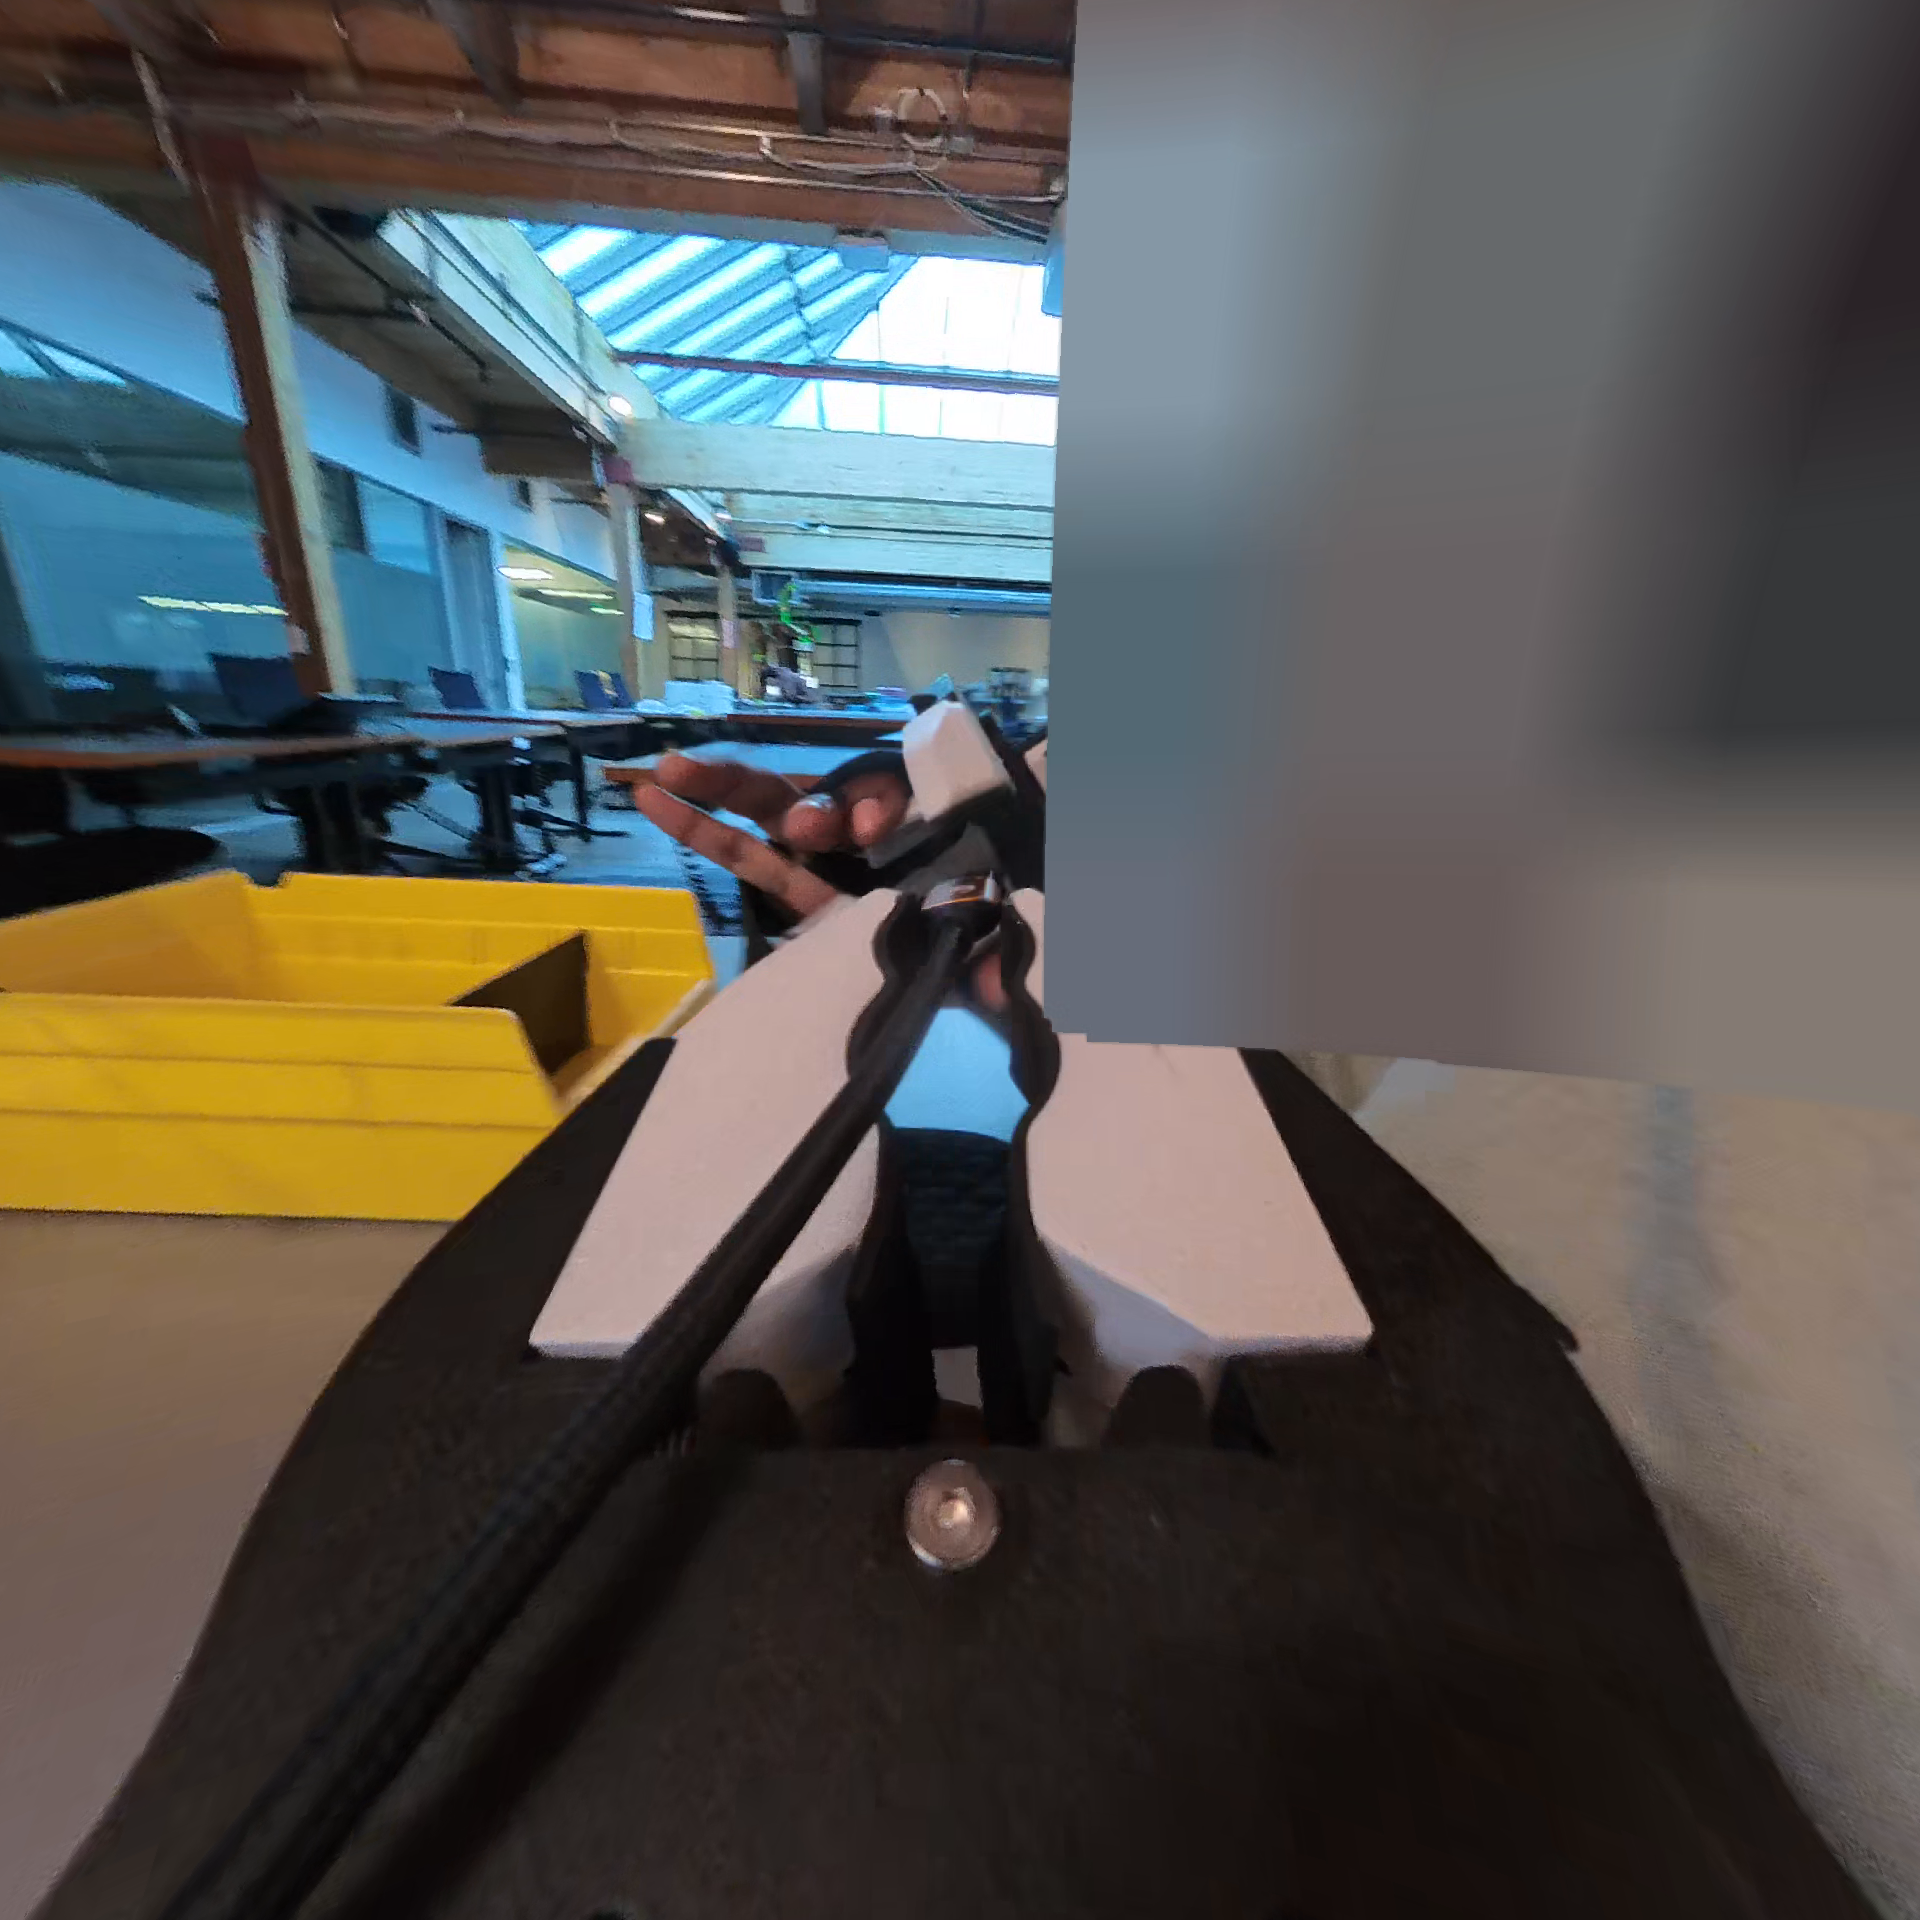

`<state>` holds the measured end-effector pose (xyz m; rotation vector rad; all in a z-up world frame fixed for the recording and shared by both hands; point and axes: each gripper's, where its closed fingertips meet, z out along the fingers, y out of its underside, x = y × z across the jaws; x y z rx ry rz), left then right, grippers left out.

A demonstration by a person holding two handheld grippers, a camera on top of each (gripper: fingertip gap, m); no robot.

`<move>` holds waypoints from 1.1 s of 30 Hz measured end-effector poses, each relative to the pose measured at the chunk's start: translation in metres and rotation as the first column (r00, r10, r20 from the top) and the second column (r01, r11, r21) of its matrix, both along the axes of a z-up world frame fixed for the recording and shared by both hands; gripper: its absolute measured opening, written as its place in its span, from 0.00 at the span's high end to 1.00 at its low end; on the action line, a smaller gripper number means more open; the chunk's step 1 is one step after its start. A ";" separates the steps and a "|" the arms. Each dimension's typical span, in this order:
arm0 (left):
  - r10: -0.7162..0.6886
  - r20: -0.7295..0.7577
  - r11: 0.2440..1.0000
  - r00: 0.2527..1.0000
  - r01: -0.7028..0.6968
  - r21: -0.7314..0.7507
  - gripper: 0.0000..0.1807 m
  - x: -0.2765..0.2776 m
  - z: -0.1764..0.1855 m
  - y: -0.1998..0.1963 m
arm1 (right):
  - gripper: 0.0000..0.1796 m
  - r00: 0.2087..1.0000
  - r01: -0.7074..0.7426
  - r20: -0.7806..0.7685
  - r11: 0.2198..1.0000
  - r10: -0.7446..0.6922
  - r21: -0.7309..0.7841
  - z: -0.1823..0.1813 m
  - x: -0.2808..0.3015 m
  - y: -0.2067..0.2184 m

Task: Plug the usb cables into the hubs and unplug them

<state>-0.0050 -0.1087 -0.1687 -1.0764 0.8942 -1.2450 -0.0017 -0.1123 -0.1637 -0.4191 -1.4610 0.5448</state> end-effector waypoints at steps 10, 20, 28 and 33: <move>0.328 -0.245 0.937 0.912 -0.282 0.205 0.91 -0.031 -0.023 0.031 | 0.43 0.780 0.484 0.613 0.741 -0.125 -0.465 -0.127 0.119 0.071; 0.318 -0.351 0.938 0.881 -0.238 0.251 0.92 -0.018 -0.042 0.029 | 0.59 0.778 0.479 0.628 0.658 -0.010 -0.582 -0.166 0.117 0.088; 0.326 -0.379 0.930 0.866 -0.221 0.295 0.91 -0.012 -0.054 0.032 | 0.69 0.809 0.419 0.586 0.732 -0.033 -0.537 -0.130 0.088 0.076; 0.294 -0.367 0.932 0.882 -0.180 0.314 0.92 -0.012 -0.053 0.025 | 0.69 0.753 0.494 0.643 0.765 -0.139 -0.413 -0.104 0.060 0.062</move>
